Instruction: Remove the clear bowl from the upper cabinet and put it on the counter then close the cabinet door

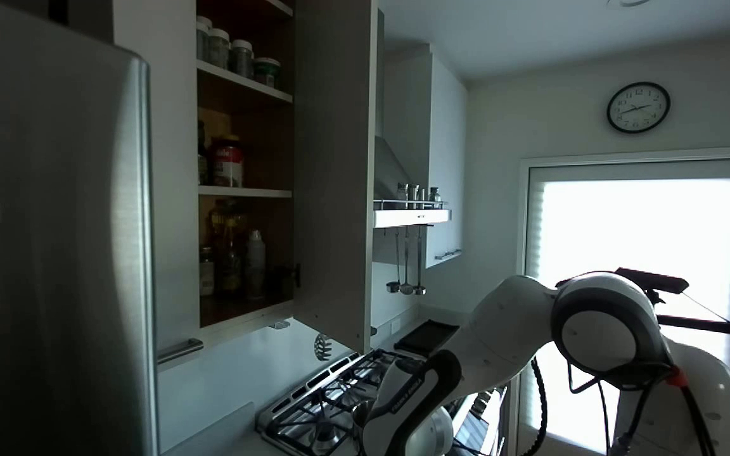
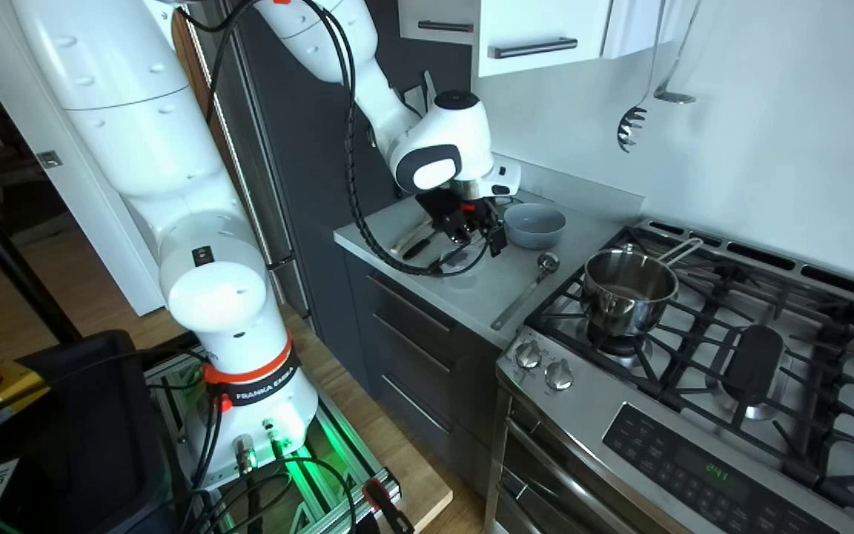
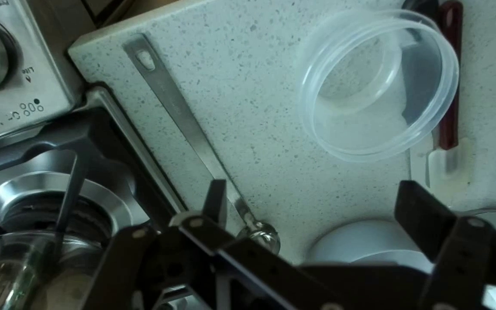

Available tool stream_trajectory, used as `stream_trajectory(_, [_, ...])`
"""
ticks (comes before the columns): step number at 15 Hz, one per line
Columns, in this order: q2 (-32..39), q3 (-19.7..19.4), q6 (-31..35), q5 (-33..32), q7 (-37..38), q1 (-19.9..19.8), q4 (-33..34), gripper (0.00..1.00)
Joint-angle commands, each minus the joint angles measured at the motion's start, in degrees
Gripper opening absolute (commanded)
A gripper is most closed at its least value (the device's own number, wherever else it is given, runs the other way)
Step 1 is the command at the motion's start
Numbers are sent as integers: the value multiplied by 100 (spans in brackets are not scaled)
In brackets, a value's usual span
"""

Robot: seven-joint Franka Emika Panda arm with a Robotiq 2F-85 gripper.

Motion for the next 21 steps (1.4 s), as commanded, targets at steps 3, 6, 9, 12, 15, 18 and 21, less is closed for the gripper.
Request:
stream_trajectory(3, [-333, -274, -764, 819, -710, 42, 236, 100])
stream_trajectory(6, [-477, -621, -1617, 1296, -1366, -51, 475, 100])
stream_trajectory(9, [-569, -1596, -2561, 1287, -2006, 357, 670, 100])
stream_trajectory(12, [-584, -2113, -3335, 1297, -2645, 301, 833, 100])
stream_trajectory(15, [-551, -2196, -3313, 1186, -2528, 289, 862, 100])
stream_trajectory(18, [-549, -2293, -3358, 1238, -2571, 264, 884, 100])
stream_trajectory(21, [-606, -2500, -3629, 1684, -2691, 200, 1077, 100])
